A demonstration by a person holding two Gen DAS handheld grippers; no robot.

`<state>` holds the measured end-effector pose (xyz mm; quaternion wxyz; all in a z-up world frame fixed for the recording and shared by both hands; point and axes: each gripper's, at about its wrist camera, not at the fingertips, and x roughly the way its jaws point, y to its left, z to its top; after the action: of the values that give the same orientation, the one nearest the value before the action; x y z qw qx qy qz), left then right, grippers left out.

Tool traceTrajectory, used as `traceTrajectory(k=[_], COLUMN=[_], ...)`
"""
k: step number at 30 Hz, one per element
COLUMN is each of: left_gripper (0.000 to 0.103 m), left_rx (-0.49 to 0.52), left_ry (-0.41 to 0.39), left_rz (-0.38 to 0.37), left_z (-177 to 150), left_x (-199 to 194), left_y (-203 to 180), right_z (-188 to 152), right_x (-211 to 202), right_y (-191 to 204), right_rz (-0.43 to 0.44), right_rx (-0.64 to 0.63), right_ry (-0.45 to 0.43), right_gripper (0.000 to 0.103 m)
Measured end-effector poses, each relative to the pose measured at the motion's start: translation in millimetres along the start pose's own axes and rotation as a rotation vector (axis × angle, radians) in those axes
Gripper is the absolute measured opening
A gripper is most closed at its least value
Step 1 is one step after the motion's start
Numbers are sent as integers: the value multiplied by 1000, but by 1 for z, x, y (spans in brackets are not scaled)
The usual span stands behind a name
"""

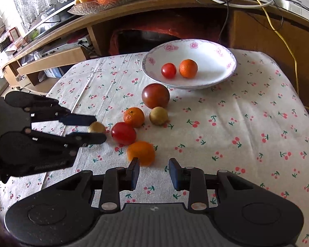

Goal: Organize fruits
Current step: 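Move the left gripper to the small potato while the right moves to another mandarin, then grasp the potato with the left gripper while the right grasps the mandarin, lift both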

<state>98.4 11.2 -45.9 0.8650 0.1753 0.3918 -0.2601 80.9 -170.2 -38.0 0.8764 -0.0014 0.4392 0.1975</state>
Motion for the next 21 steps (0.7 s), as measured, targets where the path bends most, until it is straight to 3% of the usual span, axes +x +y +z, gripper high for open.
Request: traceTrajectory(k=[5, 9, 21], left_gripper=[39, 40, 43], left_rx=[-16, -7, -25], left_ry=[13, 8, -7], left_rz=[-20, -11, -3], left_z=[-6, -7, -7], left_x=[3, 3, 5], left_y=[3, 1, 2], right_z=[5, 9, 9], right_x=[7, 14, 23], right_y=[11, 18, 17], right_rz=[32, 10, -10], right_rx=[-13, -41, -50], right_ry=[-8, -25, -7], right_gripper=[32, 36, 36])
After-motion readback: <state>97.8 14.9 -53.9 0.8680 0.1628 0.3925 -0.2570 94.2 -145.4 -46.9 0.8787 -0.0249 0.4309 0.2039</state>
